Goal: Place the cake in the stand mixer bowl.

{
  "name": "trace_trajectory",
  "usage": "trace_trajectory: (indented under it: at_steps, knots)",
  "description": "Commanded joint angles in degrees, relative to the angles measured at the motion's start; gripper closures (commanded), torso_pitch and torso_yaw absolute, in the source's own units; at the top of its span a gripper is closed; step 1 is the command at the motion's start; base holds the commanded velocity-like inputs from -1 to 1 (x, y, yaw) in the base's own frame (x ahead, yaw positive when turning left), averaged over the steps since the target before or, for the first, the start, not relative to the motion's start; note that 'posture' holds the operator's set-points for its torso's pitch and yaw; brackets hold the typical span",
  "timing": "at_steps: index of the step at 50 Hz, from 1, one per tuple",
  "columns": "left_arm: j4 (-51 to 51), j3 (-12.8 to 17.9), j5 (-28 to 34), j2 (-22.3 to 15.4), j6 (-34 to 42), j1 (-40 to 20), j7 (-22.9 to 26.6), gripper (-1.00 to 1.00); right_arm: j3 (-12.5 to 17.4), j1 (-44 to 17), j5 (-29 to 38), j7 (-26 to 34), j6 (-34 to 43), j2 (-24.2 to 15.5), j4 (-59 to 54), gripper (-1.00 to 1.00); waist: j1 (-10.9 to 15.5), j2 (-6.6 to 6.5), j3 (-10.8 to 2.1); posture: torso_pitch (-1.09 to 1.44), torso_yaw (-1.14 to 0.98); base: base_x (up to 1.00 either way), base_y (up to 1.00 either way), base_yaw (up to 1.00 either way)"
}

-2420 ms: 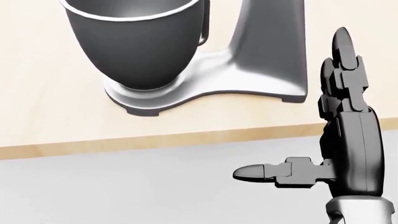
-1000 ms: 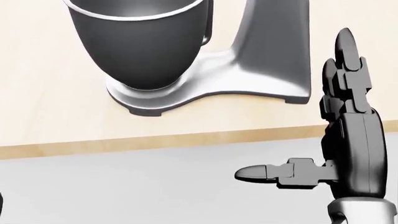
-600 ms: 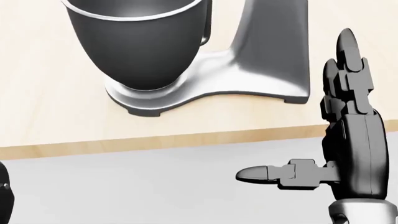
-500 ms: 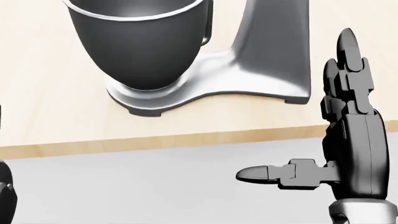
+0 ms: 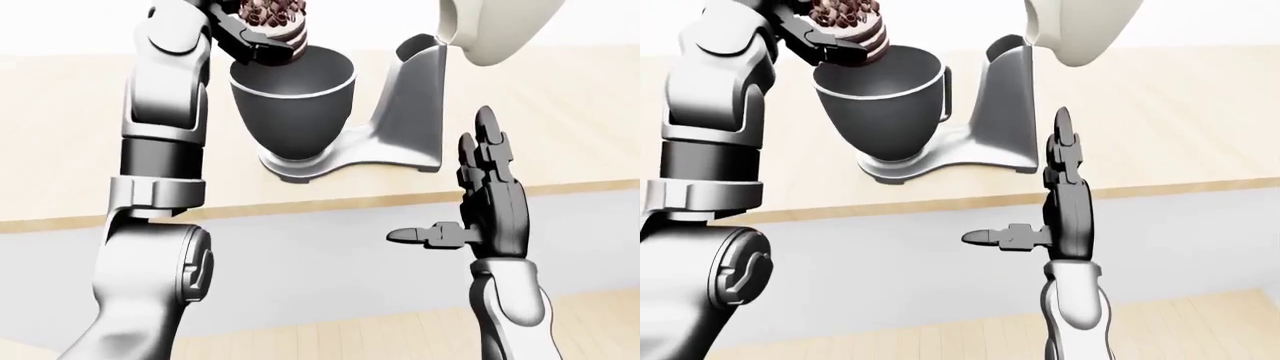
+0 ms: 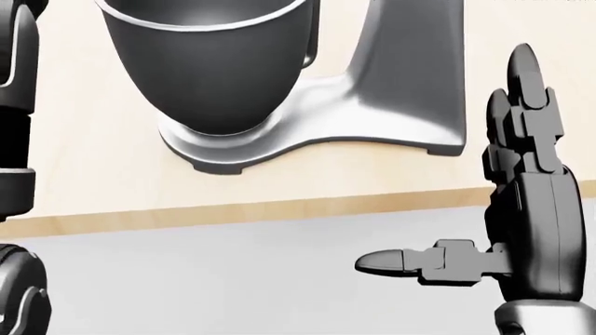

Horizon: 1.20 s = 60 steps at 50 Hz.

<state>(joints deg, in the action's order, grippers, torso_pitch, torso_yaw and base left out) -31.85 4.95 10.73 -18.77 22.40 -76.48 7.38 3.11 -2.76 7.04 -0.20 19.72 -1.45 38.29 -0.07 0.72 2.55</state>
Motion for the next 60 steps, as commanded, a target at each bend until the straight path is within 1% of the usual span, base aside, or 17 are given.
trace_trajectory:
  at_steps: [1,23,28,47,48,50,51,52,53,54,60]
  knots:
    - [3.0,1.0,-0.5,-0.8,-2.9,-3.3,-1.2,1.00,0.1,-0.9,0.1,-0.2,-1.8,-0.2,2.1,-1.00,0.0,-0.14,-1.87,0.00,0.00,0.00,0.00,0.00]
    - [3.6,0.3,0.7,1.3,-2.9,-1.8,-0.7,1.00,0.1,-0.8,-0.3,-0.3,-2.5,-0.1,1.7,-1.00,0.0,-0.06,-1.97,0.00,0.00,0.00,0.00,0.00]
    - [3.0,0.1,0.4,2.3,-3.5,-1.6,-1.4,1.00,0.2,-0.5,-0.4,-0.2,-2.5,-0.1,2.0,-1.00,0.1,0.00,-1.99,0.00,0.00,0.00,0.00,0.00]
    - [0.3,-0.3,0.4,3.3,-5.2,-2.5,-2.8,1.00,0.1,-0.4,-0.5,-0.3,-3.1,-0.1,1.5,-1.00,0.1,0.07,-2.05,0.00,0.00,0.00,0.00,0.00]
    - [0.1,-0.3,0.4,3.3,-5.2,-2.6,-2.8,0.65,0.1,-0.4,-0.5,-0.3,-3.0,-0.1,1.5,-1.00,0.1,0.07,-2.07,0.00,0.00,0.00,0.00,0.00]
    - [-0.1,-0.3,0.5,3.2,-5.3,-2.7,-2.9,-0.25,0.0,-0.4,-0.4,-0.3,-2.7,-0.1,1.8,-1.00,0.1,0.06,-2.07,0.00,0.00,0.00,0.00,0.00]
    - [-0.1,-0.3,0.6,3.2,-5.2,-2.7,-2.9,-0.57,0.0,-0.4,-0.4,-0.3,-2.7,-0.1,1.9,-1.00,0.1,0.06,-2.05,0.00,0.00,0.00,0.00,0.00]
    - [-0.1,-0.3,0.6,3.2,-5.2,-2.7,-2.9,-0.72,0.1,-0.4,-0.5,-0.3,-2.7,-0.1,1.9,-1.00,0.1,0.07,-2.06,0.00,0.00,0.00,0.00,0.00]
    - [0.0,-0.3,0.7,3.2,-5.2,-2.7,-2.9,-0.92,0.0,-0.3,-0.4,-0.3,-2.8,-0.1,1.9,-1.00,0.1,0.07,-2.05,0.00,0.00,0.00,0.00,0.00]
    - [0.0,-0.3,0.7,3.1,-5.1,-2.7,-2.9,-1.00,0.0,-0.4,-0.4,-0.3,-2.8,-0.1,1.8,-1.00,0.0,0.07,-2.03,0.00,0.00,0.00,0.00,0.00]
    - [0.3,-0.3,0.8,3.1,-4.8,-2.7,-2.8,-1.00,0.0,-0.3,-0.5,-0.3,-2.9,0.0,1.7,-1.00,0.1,0.01,-2.06,0.00,0.00,0.00,0.00,0.00]
